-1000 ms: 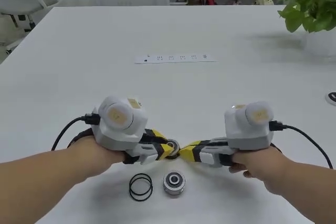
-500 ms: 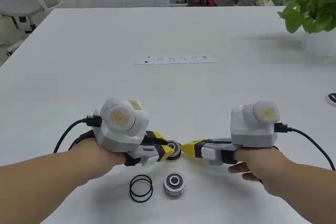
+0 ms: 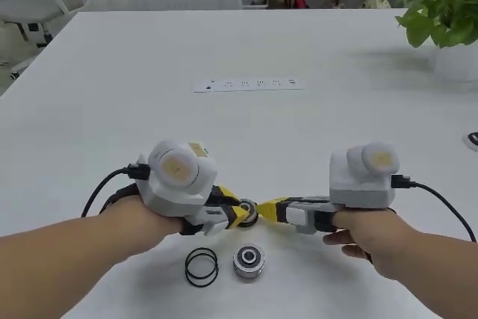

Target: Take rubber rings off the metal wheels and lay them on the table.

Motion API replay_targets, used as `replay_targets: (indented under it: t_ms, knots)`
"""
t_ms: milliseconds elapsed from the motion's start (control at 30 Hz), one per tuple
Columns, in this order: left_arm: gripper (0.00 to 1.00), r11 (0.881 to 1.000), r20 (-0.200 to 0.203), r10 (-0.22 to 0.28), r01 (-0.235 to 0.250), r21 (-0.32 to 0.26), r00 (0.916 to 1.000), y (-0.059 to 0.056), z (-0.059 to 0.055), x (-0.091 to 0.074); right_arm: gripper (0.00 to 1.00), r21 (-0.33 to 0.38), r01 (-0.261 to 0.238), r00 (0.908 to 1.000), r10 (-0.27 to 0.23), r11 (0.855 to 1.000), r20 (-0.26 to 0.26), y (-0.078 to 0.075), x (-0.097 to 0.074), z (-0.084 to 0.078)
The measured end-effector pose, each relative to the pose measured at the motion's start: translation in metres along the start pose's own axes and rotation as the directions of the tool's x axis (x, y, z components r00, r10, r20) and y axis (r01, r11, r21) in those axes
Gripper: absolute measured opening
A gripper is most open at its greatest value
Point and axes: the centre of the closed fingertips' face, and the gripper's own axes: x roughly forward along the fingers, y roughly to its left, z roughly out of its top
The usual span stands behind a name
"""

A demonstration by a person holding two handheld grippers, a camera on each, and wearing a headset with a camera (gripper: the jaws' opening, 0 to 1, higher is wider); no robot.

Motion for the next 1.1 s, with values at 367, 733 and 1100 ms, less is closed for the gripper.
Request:
replay_targets:
  t_ms: [367, 733, 1100]
  knots:
    - [0.12, 1.0, -0.004, 0.003, -0.003, 0.008, 1.0, 0.0, 0.0, 0.0, 0.0, 0.005, -0.02, 0.9998, 0.02, 1.0, -0.002, 0.004, 0.001, 0.001]
    - [0.12, 1.0, -0.007, 0.005, -0.005, 0.014, 1.0, 0.0, 0.0, 0.0, 0.0, 0.002, -0.043, 0.9991, 0.043, 0.999, -0.002, 0.01, 0.003, 0.003]
    - [0.12, 1.0, -0.004, 0.003, -0.003, 0.01, 1.0, 0.0, 0.0, 0.0, 0.0, -0.001, -0.064, 0.998, 0.064, 0.998, 0.003, 0.013, 0.002, 0.003]
